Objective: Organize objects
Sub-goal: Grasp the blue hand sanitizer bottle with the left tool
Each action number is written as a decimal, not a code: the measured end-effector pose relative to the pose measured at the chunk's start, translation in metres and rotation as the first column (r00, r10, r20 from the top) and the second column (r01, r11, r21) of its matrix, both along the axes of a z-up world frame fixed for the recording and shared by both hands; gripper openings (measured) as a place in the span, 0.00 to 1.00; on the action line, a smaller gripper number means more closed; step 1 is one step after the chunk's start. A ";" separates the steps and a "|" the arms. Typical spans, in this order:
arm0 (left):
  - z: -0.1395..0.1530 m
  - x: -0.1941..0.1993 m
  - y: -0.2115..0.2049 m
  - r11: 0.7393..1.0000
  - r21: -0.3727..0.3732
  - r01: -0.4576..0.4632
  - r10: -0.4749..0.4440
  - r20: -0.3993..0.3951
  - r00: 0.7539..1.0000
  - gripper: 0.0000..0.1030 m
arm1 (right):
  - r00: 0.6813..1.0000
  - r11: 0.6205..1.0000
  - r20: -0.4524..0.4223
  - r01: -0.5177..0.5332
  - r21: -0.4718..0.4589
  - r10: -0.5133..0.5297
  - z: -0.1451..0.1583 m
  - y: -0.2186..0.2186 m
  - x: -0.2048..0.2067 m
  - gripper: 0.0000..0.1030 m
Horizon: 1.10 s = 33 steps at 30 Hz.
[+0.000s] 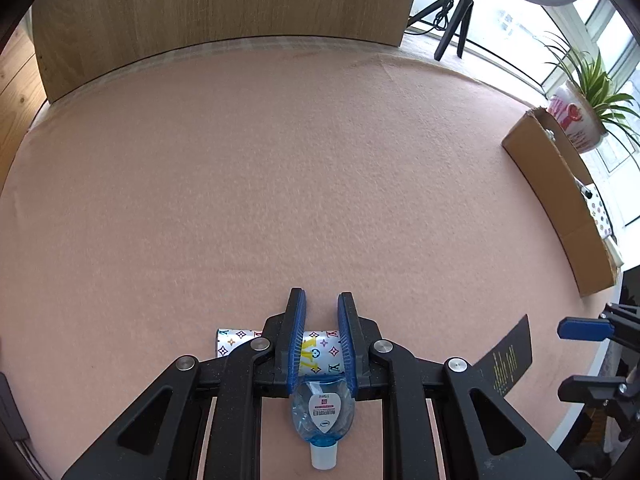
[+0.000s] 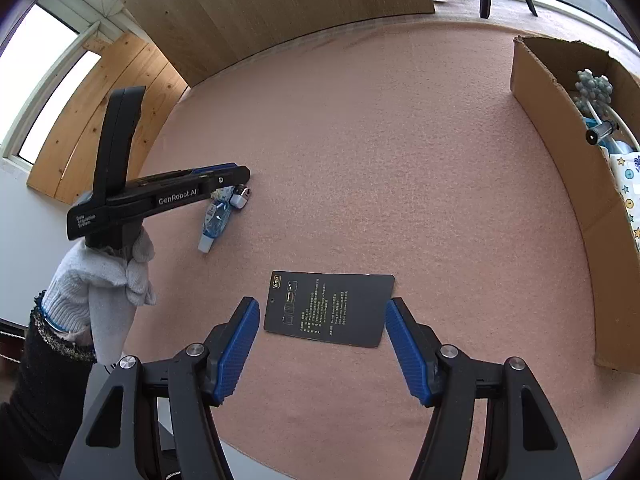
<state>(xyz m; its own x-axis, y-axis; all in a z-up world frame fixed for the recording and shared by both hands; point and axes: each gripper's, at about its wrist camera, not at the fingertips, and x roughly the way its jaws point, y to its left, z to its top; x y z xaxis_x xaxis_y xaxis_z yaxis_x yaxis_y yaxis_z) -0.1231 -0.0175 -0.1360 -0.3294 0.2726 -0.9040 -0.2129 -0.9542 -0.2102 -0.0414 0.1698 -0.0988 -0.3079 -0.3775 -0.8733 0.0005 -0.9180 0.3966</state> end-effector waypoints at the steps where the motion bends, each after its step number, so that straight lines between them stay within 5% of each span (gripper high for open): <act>1: 0.000 0.008 0.001 1.000 0.015 0.003 -0.003 0.000 1.000 0.17 | 1.000 1.000 0.000 -0.009 0.000 0.009 0.000 -0.003 -0.001 0.60; 5: 0.008 0.030 -0.008 0.998 0.014 -0.064 0.064 -0.023 0.998 0.20 | 0.999 0.999 -0.006 -0.048 -0.003 0.048 0.000 -0.014 -0.006 0.60; 9: 0.024 0.049 -0.025 0.988 0.032 -0.153 0.155 -0.066 0.986 0.54 | 0.996 0.997 -0.020 -0.082 0.004 0.082 0.001 -0.025 -0.015 0.60; 19: 0.007 0.071 -0.012 0.985 -0.022 -0.170 0.169 -0.036 0.985 0.53 | 0.977 0.978 -0.065 -0.198 0.071 0.203 0.004 -0.050 -0.043 0.60; 23: 0.000 0.076 -0.010 0.981 -0.052 -0.188 0.186 -0.039 0.982 0.33 | 0.968 0.968 -0.068 -0.235 0.088 0.241 0.003 -0.060 -0.051 0.60; 33: 0.001 0.106 -0.048 0.946 -0.023 -0.324 0.323 -0.041 0.946 0.33 | 0.934 0.931 -0.064 -0.343 0.127 0.352 -0.006 -0.097 -0.062 0.60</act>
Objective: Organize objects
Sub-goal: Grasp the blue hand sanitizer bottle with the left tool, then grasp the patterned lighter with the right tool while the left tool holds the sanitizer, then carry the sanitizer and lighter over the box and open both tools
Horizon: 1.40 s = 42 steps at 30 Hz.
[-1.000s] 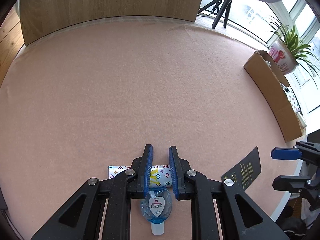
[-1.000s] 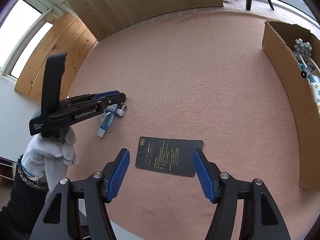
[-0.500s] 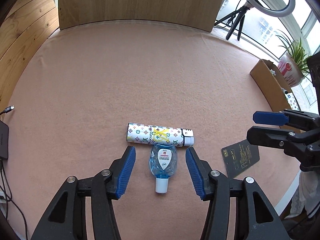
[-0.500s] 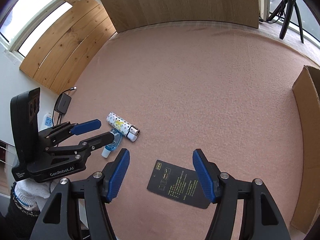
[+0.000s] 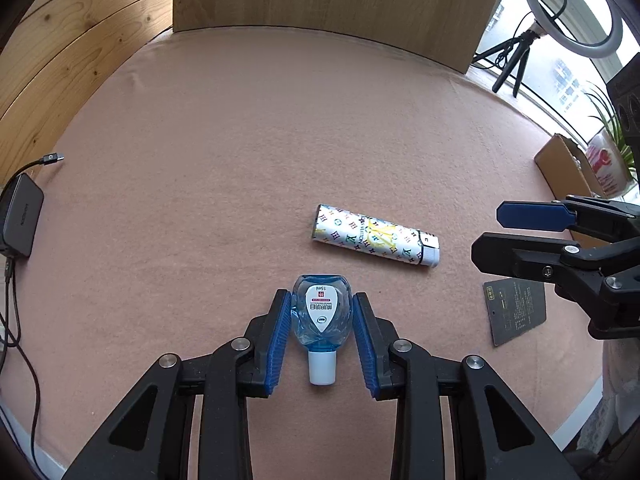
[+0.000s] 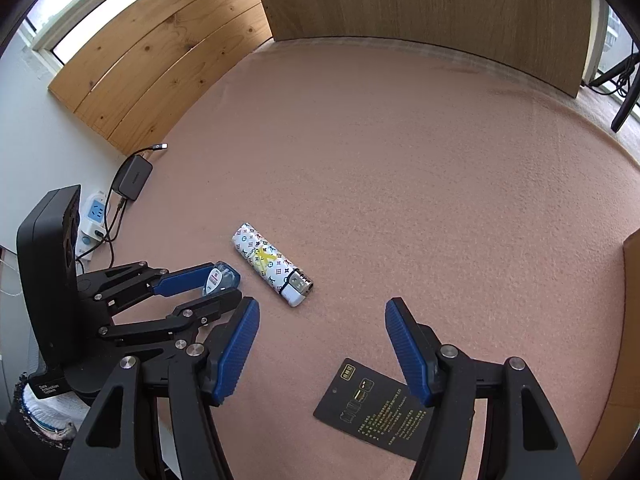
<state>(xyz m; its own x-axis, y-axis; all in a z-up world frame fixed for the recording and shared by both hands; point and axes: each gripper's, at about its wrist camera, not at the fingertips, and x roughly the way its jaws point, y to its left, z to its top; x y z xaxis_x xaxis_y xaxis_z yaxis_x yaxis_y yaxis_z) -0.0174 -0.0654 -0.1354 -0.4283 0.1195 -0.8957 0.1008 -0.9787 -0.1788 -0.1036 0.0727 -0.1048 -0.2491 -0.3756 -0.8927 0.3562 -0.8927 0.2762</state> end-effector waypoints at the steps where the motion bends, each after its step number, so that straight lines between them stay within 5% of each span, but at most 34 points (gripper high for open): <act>1: 0.000 0.004 -0.005 1.000 0.005 -0.017 0.017 -0.001 1.000 0.33 | 1.000 1.000 -0.001 -0.016 0.006 0.016 -0.001 -0.007 -0.002 0.60; 21: 0.002 0.054 -0.037 0.986 -0.011 -0.168 0.168 -0.011 0.986 0.33 | 0.976 0.961 -0.038 -0.205 0.184 0.215 -0.033 -0.085 -0.019 0.59; 26: 0.003 0.055 -0.036 0.985 -0.013 -0.170 0.170 -0.011 0.985 0.33 | 0.968 0.942 -0.077 -0.213 0.261 0.240 -0.031 -0.087 -0.012 0.43; 28: 0.003 0.047 -0.040 0.985 -0.009 -0.170 0.170 -0.011 0.985 0.32 | 0.969 0.944 -0.078 -0.209 0.255 0.235 -0.030 -0.087 -0.012 0.27; 31: 0.004 0.047 -0.041 0.984 0.007 -0.176 0.176 -0.011 0.984 0.33 | 0.971 0.947 -0.080 -0.200 0.252 0.226 -0.029 -0.088 -0.010 0.22; 42: 0.014 0.046 -0.029 0.981 0.071 -0.180 0.182 -0.019 0.983 0.32 | 0.996 0.994 -0.060 -0.061 0.094 0.067 -0.022 -0.054 0.010 0.20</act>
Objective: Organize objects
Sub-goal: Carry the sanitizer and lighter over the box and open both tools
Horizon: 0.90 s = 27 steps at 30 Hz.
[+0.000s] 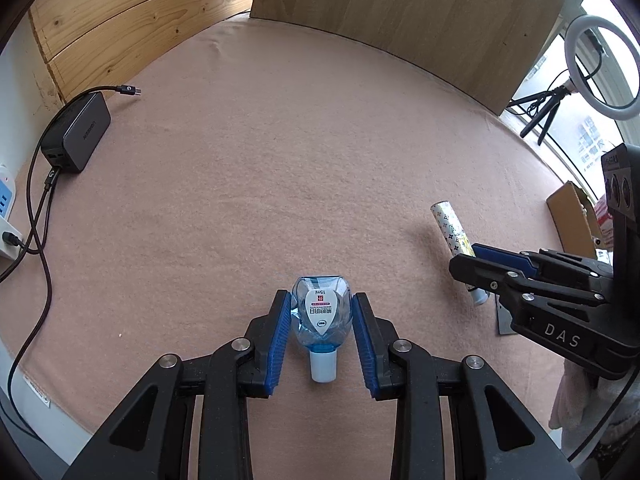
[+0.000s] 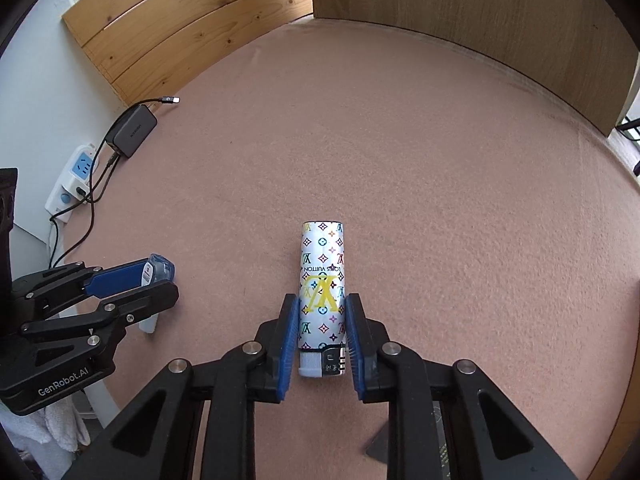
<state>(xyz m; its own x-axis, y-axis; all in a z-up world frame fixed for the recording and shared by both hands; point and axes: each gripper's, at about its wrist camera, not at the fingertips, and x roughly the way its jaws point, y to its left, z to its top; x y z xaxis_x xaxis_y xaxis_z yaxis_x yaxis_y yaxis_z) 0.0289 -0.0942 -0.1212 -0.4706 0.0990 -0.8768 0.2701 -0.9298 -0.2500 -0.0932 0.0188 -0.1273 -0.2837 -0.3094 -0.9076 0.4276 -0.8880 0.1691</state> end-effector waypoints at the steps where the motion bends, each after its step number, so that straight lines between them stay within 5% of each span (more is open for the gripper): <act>1: 0.002 -0.001 0.003 1.000 0.002 0.003 -0.003 -0.003 1.000 0.32 | 1.000 1.000 -0.001 0.017 -0.017 -0.017 0.003 0.006 0.004 0.20; 15: 0.052 -0.055 0.079 0.987 0.013 0.163 -0.161 -0.104 0.981 0.32 | 0.967 0.969 -0.122 0.209 -0.132 -0.226 0.070 0.108 0.031 0.20; 27: 0.087 -0.127 0.219 0.918 0.012 0.396 -0.388 -0.174 0.905 0.32 | 0.858 0.881 -0.199 0.454 -0.136 -0.473 0.103 0.246 0.073 0.20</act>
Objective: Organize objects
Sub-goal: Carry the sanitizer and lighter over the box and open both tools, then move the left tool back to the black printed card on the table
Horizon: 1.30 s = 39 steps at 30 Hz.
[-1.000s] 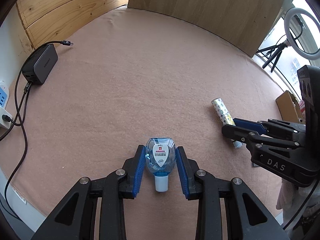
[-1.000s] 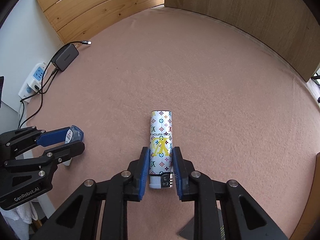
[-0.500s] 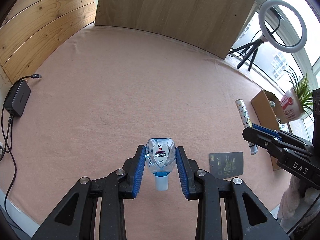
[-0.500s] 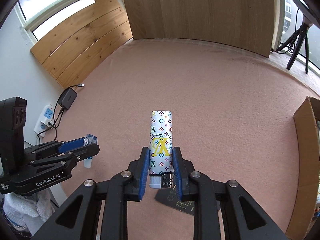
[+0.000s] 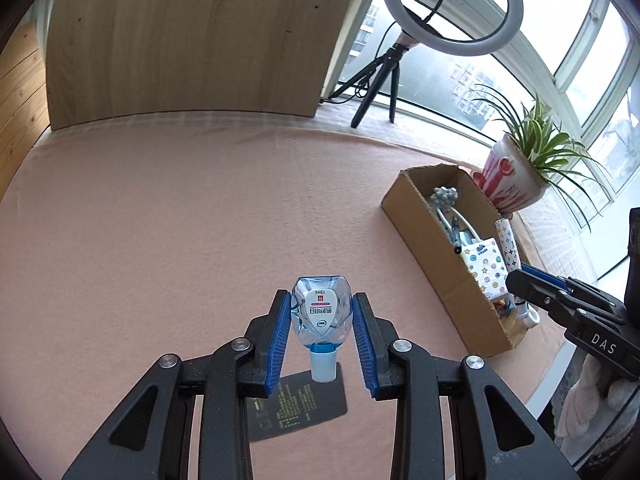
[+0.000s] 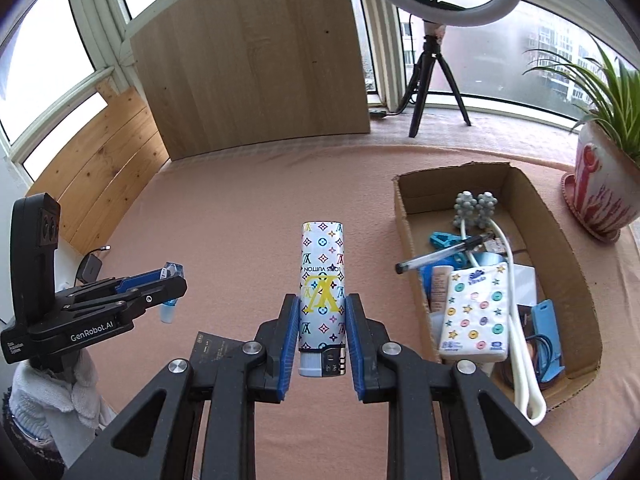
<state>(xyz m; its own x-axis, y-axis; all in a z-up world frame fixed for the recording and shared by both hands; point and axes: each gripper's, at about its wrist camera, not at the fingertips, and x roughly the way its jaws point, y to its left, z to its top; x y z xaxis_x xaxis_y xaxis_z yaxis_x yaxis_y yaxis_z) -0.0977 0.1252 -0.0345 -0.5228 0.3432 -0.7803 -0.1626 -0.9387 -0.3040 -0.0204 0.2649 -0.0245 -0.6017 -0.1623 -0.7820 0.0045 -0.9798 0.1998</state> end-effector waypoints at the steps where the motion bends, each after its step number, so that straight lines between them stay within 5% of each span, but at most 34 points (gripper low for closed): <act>1: 0.002 -0.006 0.012 1.000 0.002 0.018 -0.018 -0.005 1.000 0.32 | 1.000 1.000 -0.003 0.024 0.006 -0.024 0.001 0.010 0.004 0.20; 12: 0.019 -0.072 0.119 0.989 -0.014 0.146 -0.147 -0.060 0.987 0.32 | 0.979 0.978 -0.003 0.202 0.045 -0.202 0.002 0.109 0.023 0.20; 25: 0.005 -0.118 0.180 0.984 -0.050 0.169 -0.172 -0.067 0.983 0.33 | 0.974 0.973 0.002 0.225 0.052 -0.225 -0.006 0.146 0.017 0.20; 26: 0.006 -0.119 0.180 0.985 -0.044 0.165 -0.168 -0.083 0.982 0.38 | 0.974 0.973 0.002 0.225 0.052 -0.225 -0.006 0.148 0.016 0.20; 27: 0.007 -0.120 0.181 0.986 -0.040 0.160 -0.163 -0.084 0.983 0.64 | 0.975 0.974 0.002 0.220 0.048 -0.221 -0.006 0.149 0.015 0.20; 29: 0.008 -0.123 0.182 0.988 -0.044 0.148 -0.151 -0.081 0.985 0.89 | 0.980 0.980 -0.007 0.197 0.032 -0.197 -0.005 0.149 0.015 0.28; 31: 0.010 -0.122 0.181 0.988 -0.058 0.146 -0.151 -0.099 0.984 0.89 | 0.978 0.977 -0.015 0.207 0.050 -0.207 -0.003 0.148 0.016 0.68; 39: 0.014 -0.112 0.165 0.988 -0.088 0.125 -0.133 -0.094 0.987 0.89 | 0.973 0.973 -0.063 0.225 0.049 -0.221 0.006 0.145 0.019 0.70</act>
